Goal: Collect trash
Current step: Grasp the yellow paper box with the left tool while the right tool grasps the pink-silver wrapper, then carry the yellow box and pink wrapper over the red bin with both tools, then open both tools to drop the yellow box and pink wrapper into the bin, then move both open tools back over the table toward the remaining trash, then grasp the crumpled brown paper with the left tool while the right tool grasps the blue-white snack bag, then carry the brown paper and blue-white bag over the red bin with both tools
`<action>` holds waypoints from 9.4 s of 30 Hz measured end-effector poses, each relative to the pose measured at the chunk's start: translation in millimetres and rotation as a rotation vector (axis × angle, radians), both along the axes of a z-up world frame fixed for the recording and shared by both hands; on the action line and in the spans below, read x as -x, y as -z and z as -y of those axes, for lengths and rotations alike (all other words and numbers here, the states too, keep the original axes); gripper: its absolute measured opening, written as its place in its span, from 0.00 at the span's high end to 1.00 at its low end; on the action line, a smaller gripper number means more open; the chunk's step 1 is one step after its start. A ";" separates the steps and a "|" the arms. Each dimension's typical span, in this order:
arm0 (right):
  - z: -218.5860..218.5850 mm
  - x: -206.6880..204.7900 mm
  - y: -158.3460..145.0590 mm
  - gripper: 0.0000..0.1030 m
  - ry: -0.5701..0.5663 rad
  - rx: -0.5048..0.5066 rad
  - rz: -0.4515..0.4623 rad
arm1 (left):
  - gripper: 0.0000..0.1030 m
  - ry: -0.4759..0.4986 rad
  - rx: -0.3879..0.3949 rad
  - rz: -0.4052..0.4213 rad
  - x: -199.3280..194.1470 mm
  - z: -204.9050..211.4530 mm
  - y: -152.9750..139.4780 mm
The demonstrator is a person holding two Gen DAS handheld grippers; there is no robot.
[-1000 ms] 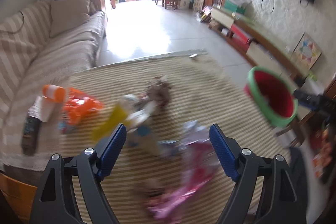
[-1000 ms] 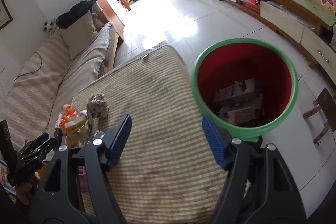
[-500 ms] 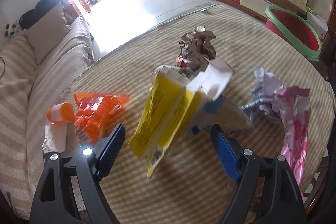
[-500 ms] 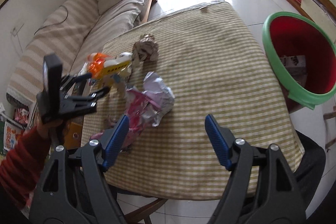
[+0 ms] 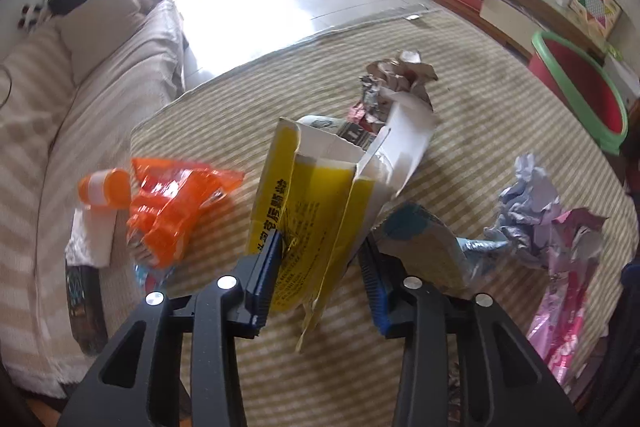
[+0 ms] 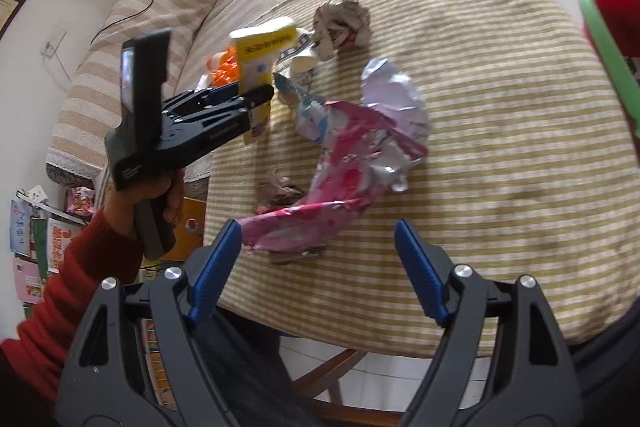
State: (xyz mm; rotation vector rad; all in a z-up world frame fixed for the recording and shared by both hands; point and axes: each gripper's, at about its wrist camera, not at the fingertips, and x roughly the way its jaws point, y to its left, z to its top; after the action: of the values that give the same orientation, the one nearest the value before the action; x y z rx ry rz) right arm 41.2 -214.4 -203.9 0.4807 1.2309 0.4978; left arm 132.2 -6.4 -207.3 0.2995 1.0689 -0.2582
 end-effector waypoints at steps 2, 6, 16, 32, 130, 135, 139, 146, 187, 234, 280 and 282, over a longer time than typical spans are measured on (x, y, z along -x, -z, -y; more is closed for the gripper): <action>-4.3 -3.7 3.4 0.25 0.005 -0.012 -0.013 | 0.65 -0.043 0.056 -0.025 6.0 -8.7 -5.1; -11.9 -13.3 9.9 0.25 0.004 -0.013 -0.032 | 0.65 -0.149 0.202 -0.096 24.8 -28.0 -11.1; -25.0 -27.6 33.7 0.25 0.006 -0.022 -0.102 | 0.54 -0.198 0.237 -0.112 50.3 -26.1 6.6; -25.1 -29.5 39.6 0.68 0.007 -0.023 -0.086 | 0.58 -0.312 0.241 -0.118 20.0 -27.3 28.1; 243.3 7.2 -84.4 0.70 0.599 0.268 0.453 | 0.64 0.179 0.394 0.201 22.0 250.5 -133.5; 271.5 7.4 -75.7 0.70 0.664 0.312 0.439 | 0.64 0.225 0.397 0.146 15.7 287.8 -114.8; 294.1 5.3 -61.6 0.69 0.699 0.308 0.402 | 0.63 0.250 0.385 0.119 5.1 317.1 -100.8; 311.8 0.3 -49.9 0.69 0.712 0.362 0.388 | 0.63 0.278 0.392 0.085 -5.2 349.0 -88.2; 246.9 -15.6 -45.6 0.31 0.589 0.371 0.345 | 0.30 -0.002 0.389 0.138 34.6 209.9 -85.9; -129.4 -112.5 42.6 0.66 -0.503 0.614 0.221 | 0.63 -0.429 0.353 -0.102 118.8 -33.2 29.4; 11.7 -38.8 -107.6 0.78 0.009 0.227 0.486 | 0.65 -0.371 0.312 0.243 84.3 16.8 -100.7; 18.5 -38.9 -110.4 0.78 0.029 0.224 0.491 | 0.65 -0.366 0.307 0.251 82.2 20.6 -104.7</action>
State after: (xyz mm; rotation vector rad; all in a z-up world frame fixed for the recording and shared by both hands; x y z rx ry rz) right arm 80.1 -232.9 -93.5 0.1685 0.7925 0.4153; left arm 50.0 -27.0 -102.7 -0.1388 0.8027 -0.0510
